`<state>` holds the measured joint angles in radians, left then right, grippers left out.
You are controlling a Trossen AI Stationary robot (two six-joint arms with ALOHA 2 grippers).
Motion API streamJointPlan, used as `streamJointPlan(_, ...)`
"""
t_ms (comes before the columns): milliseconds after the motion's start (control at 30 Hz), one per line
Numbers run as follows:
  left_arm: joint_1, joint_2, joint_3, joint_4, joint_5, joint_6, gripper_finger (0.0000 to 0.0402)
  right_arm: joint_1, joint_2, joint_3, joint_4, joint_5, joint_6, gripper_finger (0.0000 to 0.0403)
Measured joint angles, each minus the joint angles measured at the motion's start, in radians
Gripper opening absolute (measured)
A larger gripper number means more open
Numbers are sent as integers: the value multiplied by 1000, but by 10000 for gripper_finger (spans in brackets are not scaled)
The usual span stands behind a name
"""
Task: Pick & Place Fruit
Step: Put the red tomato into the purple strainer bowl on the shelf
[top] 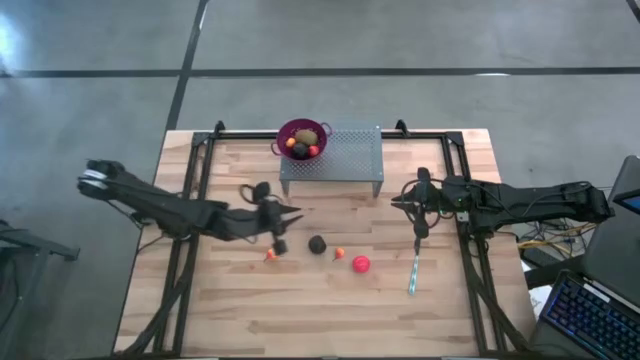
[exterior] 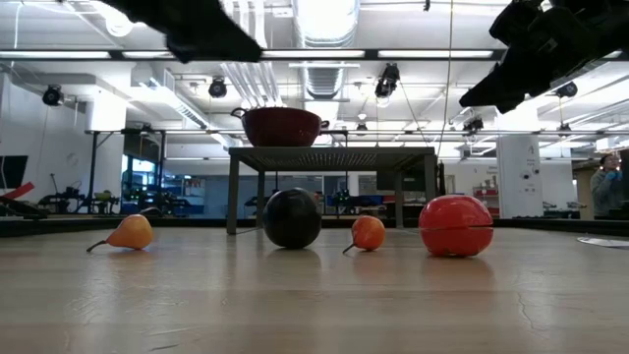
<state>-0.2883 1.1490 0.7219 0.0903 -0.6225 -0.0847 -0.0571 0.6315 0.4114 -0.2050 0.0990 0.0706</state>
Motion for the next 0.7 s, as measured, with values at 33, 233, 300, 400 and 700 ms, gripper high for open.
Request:
streamJointPlan(33, -5, -42, -32, 10, 0, 2, 87, 0, 0, 0, 0, 0, 1, 61)
streamJointPlan(233, -15, -266, -211, 39, -1, 5, 89, 0, 0, 0, 0, 0, 5, 80)
streamJointPlan(300, -15, -329, -266, 56, -1, 13, 89, 0, 0, 0, 5, 0, 5, 86)
streamJointPlan(400, -15, -413, -342, 81, -1, 39, 89, 0, 0, 0, 60, -1, -39, 95)
streamJointPlan(700, -15, -574, -555, 215, 0, 89, 90, 0, 9, 0, 426, -26, 159, 111)
